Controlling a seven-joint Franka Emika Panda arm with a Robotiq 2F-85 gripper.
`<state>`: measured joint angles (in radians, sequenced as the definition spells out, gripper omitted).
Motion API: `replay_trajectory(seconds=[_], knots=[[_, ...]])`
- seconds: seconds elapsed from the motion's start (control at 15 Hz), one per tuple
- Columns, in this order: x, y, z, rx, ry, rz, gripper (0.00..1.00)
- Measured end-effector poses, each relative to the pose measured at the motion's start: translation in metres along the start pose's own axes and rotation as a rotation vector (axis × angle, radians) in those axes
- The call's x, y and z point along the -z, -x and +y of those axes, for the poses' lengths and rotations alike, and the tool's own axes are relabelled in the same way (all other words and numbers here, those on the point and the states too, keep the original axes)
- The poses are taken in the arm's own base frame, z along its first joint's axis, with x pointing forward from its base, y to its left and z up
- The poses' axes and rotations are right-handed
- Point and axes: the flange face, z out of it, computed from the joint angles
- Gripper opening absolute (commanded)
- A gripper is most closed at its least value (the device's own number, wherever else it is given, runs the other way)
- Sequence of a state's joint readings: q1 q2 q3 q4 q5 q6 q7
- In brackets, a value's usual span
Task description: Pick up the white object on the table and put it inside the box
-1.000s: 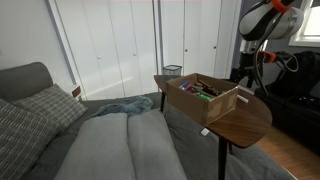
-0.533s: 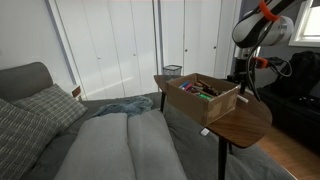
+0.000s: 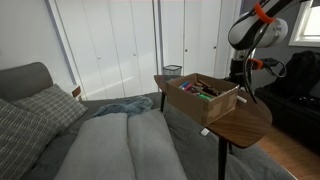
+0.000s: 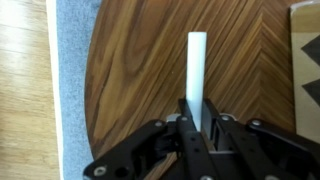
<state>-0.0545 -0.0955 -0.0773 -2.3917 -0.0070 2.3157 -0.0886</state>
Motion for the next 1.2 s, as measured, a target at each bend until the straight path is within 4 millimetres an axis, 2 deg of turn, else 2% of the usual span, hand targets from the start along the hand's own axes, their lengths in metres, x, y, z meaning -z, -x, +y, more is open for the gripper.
replay_trajectory(seconds=[0.13, 0.27, 0.33, 0.47, 0.6, 0.73, 0.87, 1.07, 1.2], knots=[[0.001, -0.001, -0.001, 0.002, 0.000, 0.003, 0.04], [0.017, -0.002, -0.001, 0.014, 0.012, 0.028, 0.04], [0.034, -0.001, -0.001, 0.028, 0.031, 0.053, 0.04], [0.081, 0.006, -0.004, 0.062, 0.074, 0.136, 0.04], [0.129, 0.016, -0.018, 0.110, 0.086, 0.225, 0.04], [0.166, 0.025, -0.051, 0.197, 0.089, 0.294, 0.04], [0.192, 0.033, -0.095, 0.299, 0.080, 0.340, 0.04], [0.202, 0.044, -0.157, 0.428, 0.076, 0.356, 0.04], [0.195, 0.045, -0.182, 0.479, 0.074, 0.342, 0.04]])
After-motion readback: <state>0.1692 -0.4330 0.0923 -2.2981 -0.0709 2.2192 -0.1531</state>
